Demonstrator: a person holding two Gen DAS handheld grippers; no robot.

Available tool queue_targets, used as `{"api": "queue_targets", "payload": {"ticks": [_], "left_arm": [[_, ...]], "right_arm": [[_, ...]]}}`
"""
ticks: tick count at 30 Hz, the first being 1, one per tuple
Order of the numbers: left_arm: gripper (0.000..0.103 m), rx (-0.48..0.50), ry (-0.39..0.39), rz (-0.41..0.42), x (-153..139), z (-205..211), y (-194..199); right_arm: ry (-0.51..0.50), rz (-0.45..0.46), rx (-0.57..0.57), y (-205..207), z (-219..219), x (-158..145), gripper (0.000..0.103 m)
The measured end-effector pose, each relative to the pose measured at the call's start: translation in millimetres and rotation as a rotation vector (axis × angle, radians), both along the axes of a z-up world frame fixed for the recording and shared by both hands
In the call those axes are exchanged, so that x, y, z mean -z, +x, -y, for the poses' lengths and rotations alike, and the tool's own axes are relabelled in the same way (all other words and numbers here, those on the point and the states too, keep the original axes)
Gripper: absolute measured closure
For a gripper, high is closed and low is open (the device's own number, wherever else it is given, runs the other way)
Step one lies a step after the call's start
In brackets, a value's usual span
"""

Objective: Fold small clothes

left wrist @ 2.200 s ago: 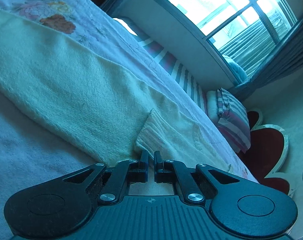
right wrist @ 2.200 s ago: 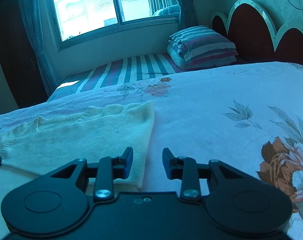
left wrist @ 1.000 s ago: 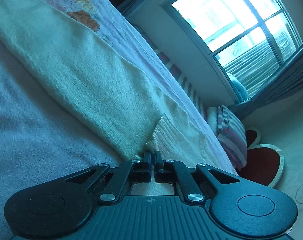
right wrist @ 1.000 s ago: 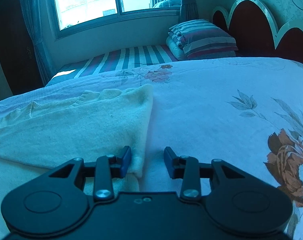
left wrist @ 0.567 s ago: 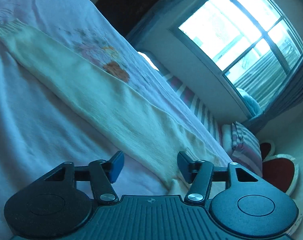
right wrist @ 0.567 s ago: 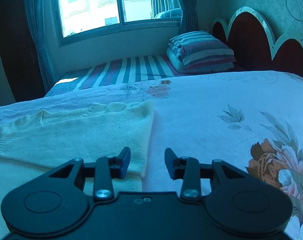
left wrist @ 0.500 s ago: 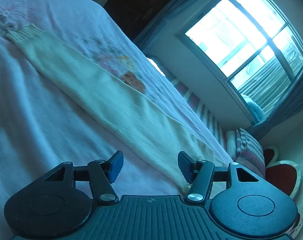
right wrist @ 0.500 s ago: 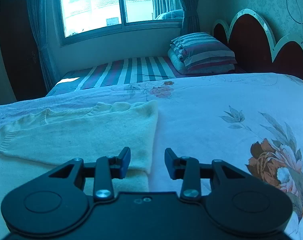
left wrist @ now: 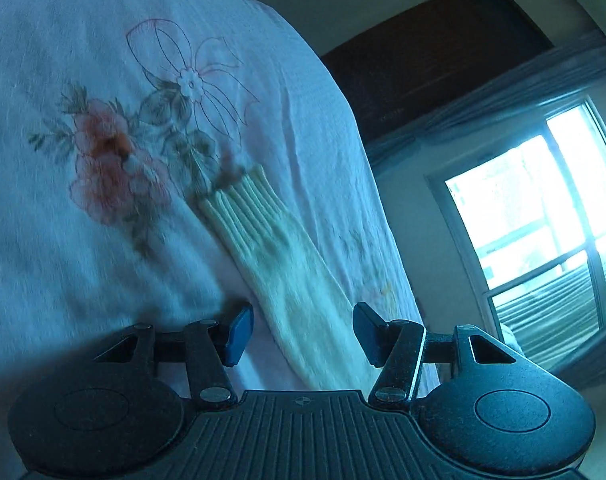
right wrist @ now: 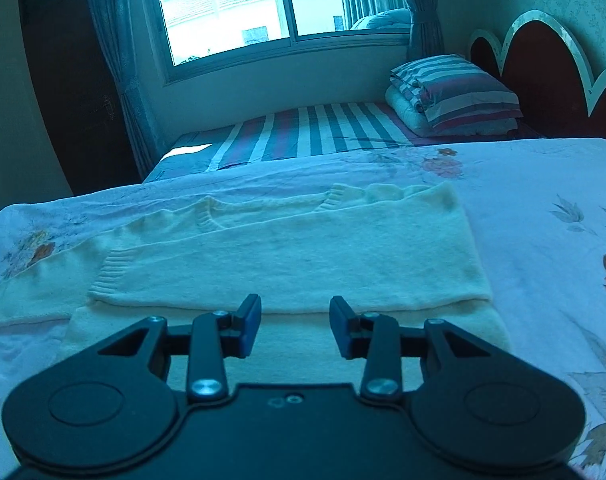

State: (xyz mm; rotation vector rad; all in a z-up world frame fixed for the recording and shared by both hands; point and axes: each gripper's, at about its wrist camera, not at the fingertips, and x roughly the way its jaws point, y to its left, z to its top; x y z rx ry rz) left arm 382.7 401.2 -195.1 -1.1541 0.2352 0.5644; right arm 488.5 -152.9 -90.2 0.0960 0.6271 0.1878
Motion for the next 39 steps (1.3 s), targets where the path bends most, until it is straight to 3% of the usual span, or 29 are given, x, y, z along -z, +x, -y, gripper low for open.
{"api": "queue_targets", "payload": {"ticks": [4, 6, 8, 12, 18, 23, 26, 31, 39], "left_arm": [[0.078, -0.013, -0.029, -0.010, 10.3, -30.8, 4.0], [0.086, 0.015, -0.005, -0.036, 11.2, -38.3, 10.6], [0.101, 0.049, 0.022, -0.068, 9.6, -41.9, 18.1], [0.101, 0.142, 0.142, -0.008, -18.6, -22.6, 33.4], [0.101, 0.385, 0.361, -0.023, -59.6, 66.1, 94.4], [0.101, 0.620, 0.406, -0.034, -70.9, 148.5, 146.7], [0.101, 0.725, 0.456, -0.052, -71.6, 209.4, 157.8], [0.101, 0.804, 0.504, -0.053, -74.0, 284.1, 165.1], [0.101, 0.945, 0.512, -0.078, -72.0, 358.9, 182.2]], "right_arm": [[-0.029, 0.000, 0.000, -0.7, -18.8, 0.1, 0.065], [-0.045, -0.008, 0.021, 3.0, -18.6, 2.9, 0.065], [-0.060, -0.019, 0.041, 6.0, -15.1, 5.2, 0.065], [-0.067, -0.018, 0.063, 5.9, -5.7, 7.3, 0.065], [-0.044, -0.010, 0.072, 7.7, 4.8, 6.6, 0.065], [-0.025, 0.002, 0.080, 10.2, 23.5, 1.3, 0.065], [-0.008, 0.001, 0.097, 12.5, 40.2, -0.7, 0.065], [0.006, -0.002, 0.121, 11.6, 68.4, -0.8, 0.065], [0.025, -0.014, 0.171, 11.8, 104.2, 0.8, 0.065]]}}
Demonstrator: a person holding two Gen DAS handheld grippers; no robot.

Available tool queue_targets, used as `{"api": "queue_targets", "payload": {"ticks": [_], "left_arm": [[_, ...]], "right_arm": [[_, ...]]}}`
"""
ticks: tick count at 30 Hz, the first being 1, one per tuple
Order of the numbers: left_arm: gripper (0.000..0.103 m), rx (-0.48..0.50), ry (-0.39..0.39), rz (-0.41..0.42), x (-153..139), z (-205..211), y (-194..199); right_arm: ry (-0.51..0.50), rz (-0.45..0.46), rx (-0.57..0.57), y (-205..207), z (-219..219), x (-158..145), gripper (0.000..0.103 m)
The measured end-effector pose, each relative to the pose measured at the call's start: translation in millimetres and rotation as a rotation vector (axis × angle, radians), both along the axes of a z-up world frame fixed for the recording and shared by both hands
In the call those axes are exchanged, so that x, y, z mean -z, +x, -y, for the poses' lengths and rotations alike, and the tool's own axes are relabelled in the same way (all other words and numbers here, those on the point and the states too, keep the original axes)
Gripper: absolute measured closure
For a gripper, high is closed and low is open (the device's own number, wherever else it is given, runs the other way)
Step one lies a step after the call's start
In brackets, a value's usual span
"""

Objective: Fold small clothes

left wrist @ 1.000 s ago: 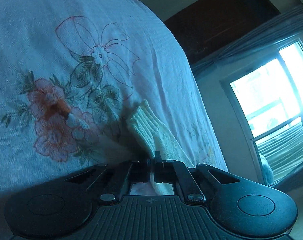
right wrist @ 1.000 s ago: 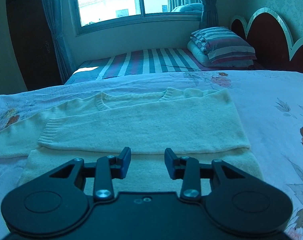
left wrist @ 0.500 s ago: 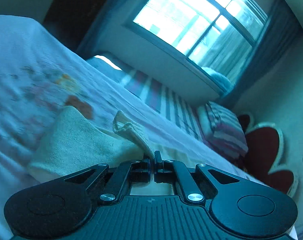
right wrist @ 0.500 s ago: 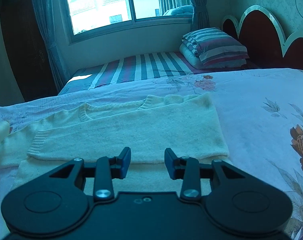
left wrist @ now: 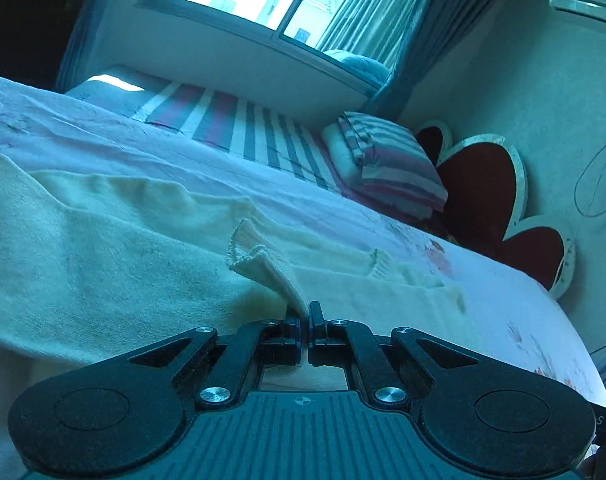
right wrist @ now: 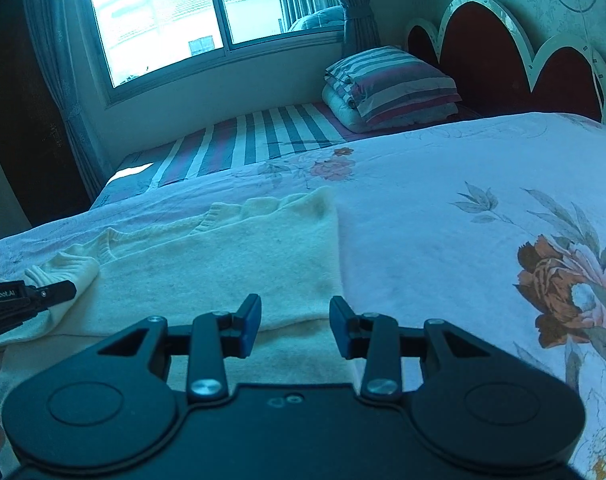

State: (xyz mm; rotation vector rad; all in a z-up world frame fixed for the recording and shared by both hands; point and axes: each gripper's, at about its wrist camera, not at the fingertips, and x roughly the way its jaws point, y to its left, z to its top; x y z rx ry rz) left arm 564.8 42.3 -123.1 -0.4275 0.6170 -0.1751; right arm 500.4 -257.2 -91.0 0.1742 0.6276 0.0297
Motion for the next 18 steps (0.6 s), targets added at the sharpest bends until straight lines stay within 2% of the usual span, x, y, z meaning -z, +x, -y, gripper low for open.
{"api": "queue_targets", "payload": {"ticks": [4, 5, 6, 7, 8, 11, 13, 18], "left_arm": [[0.100, 0.041, 0.010, -0.035, 13.7, 27.0, 11.6], [0.094, 0.050, 0.025, -0.032, 14.5, 33.5, 9.1], [0.081, 0.066, 0.035, -0.020, 13.2, 38.2, 6.3], [0.058, 0.089, 0.024, -0.001, 10.7, 40.2, 2.4], [0.053, 0.100, 0.013, 0.019, 5.5, 40.3, -4.4], [0.053, 0.058, 0.064, 0.038, -5.4, 32.0, -25.8], [0.053, -0.013, 0.064, 0.028, -6.3, 8.0, -41.5], [0.053, -0.211, 0.154, -0.007, 0.6, -51.6, -85.2]], "right_arm": [[0.002, 0.000, 0.011, 1.1, 10.6, -1.1, 0.065], [0.003, -0.001, 0.012, 1.7, 12.9, -1.0, 0.064], [0.006, -0.002, 0.013, 2.3, 14.4, -0.8, 0.064], [0.009, -0.003, 0.013, 3.5, 15.4, -0.6, 0.064], [0.012, -0.003, 0.012, 4.6, 15.5, -0.5, 0.064], [0.046, -0.003, 0.001, 8.2, 12.5, -0.6, 0.063], [0.087, -0.005, -0.024, 10.6, 4.3, 0.2, 0.063], [0.151, -0.019, -0.124, 19.0, -36.4, 9.0, 0.065]]}}
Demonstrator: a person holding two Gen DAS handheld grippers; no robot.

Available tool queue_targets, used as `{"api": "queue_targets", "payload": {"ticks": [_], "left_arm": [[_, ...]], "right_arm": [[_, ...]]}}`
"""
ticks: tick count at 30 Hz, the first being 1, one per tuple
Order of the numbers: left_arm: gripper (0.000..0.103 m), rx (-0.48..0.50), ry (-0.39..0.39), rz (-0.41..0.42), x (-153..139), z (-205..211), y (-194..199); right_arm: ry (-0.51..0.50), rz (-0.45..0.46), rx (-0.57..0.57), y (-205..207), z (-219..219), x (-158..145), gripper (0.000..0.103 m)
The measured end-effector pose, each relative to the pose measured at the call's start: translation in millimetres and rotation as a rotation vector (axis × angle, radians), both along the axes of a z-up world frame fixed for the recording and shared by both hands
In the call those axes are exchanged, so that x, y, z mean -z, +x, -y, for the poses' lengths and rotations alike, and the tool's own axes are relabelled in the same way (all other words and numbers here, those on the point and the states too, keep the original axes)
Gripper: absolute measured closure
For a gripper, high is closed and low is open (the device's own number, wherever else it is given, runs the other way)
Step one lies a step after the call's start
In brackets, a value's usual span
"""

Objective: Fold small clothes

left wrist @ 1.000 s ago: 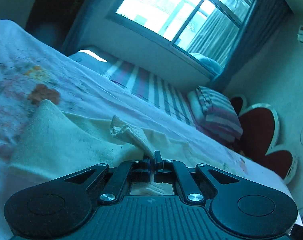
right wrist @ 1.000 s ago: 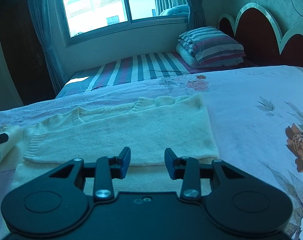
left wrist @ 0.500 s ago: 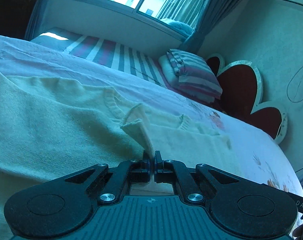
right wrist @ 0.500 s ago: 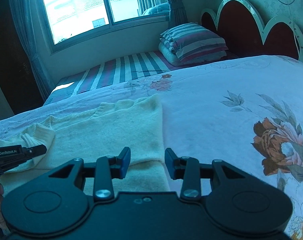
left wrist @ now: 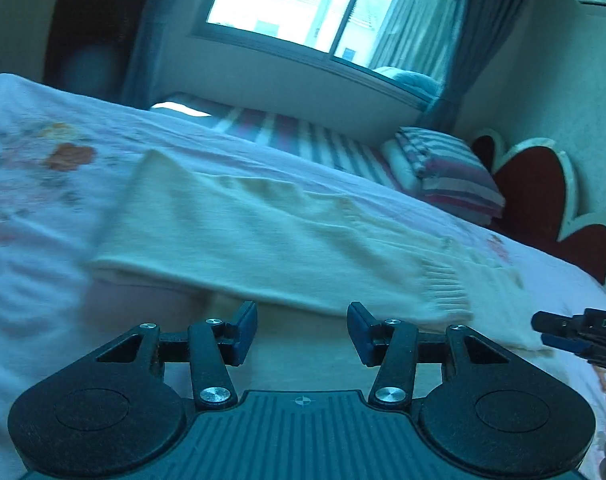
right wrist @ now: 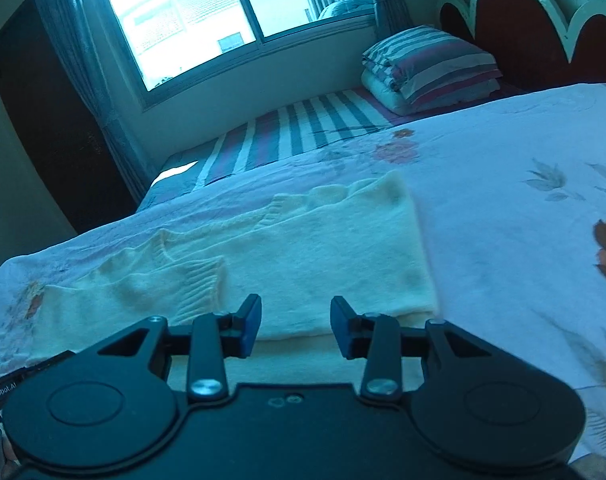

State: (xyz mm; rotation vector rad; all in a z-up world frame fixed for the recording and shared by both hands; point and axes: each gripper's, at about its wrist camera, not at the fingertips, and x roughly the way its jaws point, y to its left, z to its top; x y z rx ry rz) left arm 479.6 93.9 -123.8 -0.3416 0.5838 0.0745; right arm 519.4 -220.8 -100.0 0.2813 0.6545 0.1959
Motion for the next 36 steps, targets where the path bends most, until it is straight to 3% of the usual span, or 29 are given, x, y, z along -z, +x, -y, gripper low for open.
{"api": "queue_targets", "payload": {"ticks": [4, 7, 12, 13, 16, 18, 19, 27, 36], "left_arm": [[0.053, -0.093, -0.045, -0.044, 13.3, -41.3, -6.7], [0.053, -0.079, -0.075, -0.037, 17.4, -50.2, 1.8], [0.053, -0.078, -0.062, -0.029, 22.4, -48.5, 14.5], [0.053, -0.071, -0.045, -0.028, 22.5, -46.7, 14.3], [0.053, -0.038, 0.056, -0.028, 21.5, -34.9, 11.9], [0.053, -0.036, 0.071, -0.025, 21.3, -32.3, 10.0], [0.053, -0.043, 0.062, -0.022, 20.6, -33.4, 9.3], [0.053, -0.088, 0.024, -0.001, 22.5, -37.8, 5.7], [0.053, -0.120, 0.015, 0.006, 22.5, -40.0, 9.2]], "right_arm": [[0.027, -0.020, -0.047, 11.0, -35.8, 10.8, 0.066], [0.064, -0.046, -0.054, 18.7, -52.8, 19.7, 0.066], [0.094, -0.043, -0.070, 24.9, -75.9, 22.3, 0.066], [0.097, -0.043, -0.075, 25.7, -79.9, 22.1, 0.068], [0.096, -0.042, -0.102, 27.1, -89.7, 21.1, 0.089], [0.080, -0.036, -0.093, 27.5, -94.2, 19.6, 0.093], [0.079, -0.029, -0.086, 27.2, -93.9, 18.4, 0.097], [0.035, 0.041, -0.041, 19.3, -74.5, 1.2, 0.098], [-0.002, 0.044, 0.024, 22.0, -32.5, -3.0, 0.098]]}}
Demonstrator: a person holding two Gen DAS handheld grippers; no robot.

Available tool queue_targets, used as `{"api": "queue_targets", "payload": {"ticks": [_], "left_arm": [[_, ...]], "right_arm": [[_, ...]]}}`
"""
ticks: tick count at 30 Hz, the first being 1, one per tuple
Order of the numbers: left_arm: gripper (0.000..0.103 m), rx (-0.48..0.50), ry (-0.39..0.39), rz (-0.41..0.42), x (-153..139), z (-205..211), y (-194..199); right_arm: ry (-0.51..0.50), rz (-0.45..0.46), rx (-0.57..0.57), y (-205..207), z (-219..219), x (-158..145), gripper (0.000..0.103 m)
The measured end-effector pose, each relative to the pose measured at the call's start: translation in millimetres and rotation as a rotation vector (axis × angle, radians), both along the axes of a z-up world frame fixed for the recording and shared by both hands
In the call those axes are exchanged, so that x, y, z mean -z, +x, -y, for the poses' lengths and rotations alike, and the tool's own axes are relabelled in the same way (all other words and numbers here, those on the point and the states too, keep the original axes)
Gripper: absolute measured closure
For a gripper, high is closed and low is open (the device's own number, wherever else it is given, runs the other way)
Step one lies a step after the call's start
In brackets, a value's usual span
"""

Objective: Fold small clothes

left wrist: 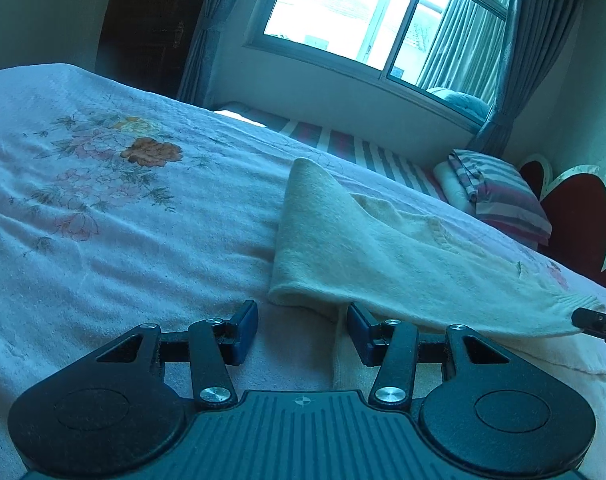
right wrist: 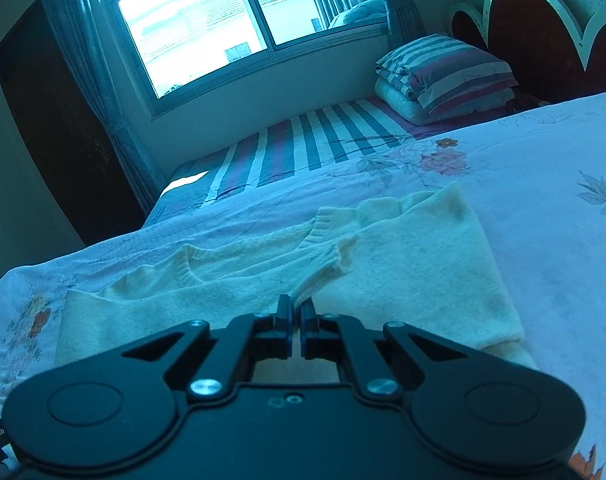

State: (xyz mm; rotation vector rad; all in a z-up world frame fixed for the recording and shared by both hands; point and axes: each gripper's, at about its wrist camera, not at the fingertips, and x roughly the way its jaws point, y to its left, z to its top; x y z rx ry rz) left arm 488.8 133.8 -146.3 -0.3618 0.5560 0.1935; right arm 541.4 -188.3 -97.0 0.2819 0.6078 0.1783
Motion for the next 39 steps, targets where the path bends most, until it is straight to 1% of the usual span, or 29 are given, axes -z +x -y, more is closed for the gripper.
{"api": "queue_targets", "payload": {"ticks": [4, 8, 15, 24, 30, 33, 34, 36, 37, 38, 39], "left_arm": [[0.053, -0.015, 0.007, -0.001, 1.0, -1.8, 1.5], [0.053, -0.014, 0.027, -0.008, 1.3, 0.5, 4.0], [0.053, -0.016, 0.041, -0.012, 0.8, 3.8, 4.2], [0.053, -0.025, 0.050, -0.017, 1.3, 5.7, 5.4], [0.053, -0.025, 0.050, -0.017, 1.6, 6.0, 5.5], [0.053, -0.025, 0.051, -0.018, 1.7, 6.0, 5.7], [0.053, -0.024, 0.052, -0.019, 1.6, 6.0, 5.6], [0.053, -0.016, 0.043, -0.023, -0.3, 3.4, 3.4], [0.053, -0.016, 0.035, -0.029, -3.3, 0.7, 0.4], [0.053, -0.039, 0.040, -0.028, -10.5, -3.6, -5.4], [0.053, -0.050, 0.054, -0.006, -17.0, -5.7, -10.4]], "right_arm": [[-0.006, 0.001, 0.021, -2.2, 16.3, 0.2, 0.098], [-0.008, 0.003, 0.044, -5.6, 31.4, 0.9, 0.098], [-0.007, -0.004, 0.080, -9.1, 54.2, 4.5, 0.098], [-0.005, -0.013, 0.101, -13.0, 68.6, 9.1, 0.098], [-0.042, -0.011, 0.092, -11.8, 66.9, 16.1, 0.098], [-0.036, -0.052, 0.106, -7.9, 69.3, 24.2, 0.097], [-0.033, -0.056, 0.109, -8.7, 70.4, 26.3, 0.099], [-0.028, -0.051, 0.122, -12.7, 73.7, 24.2, 0.096], [-0.037, -0.042, 0.136, -16.4, 76.5, 20.6, 0.093], [-0.045, -0.032, 0.147, -20.0, 78.7, 16.6, 0.088], [-0.054, -0.008, 0.159, -26.3, 81.8, 9.5, 0.088]]}}
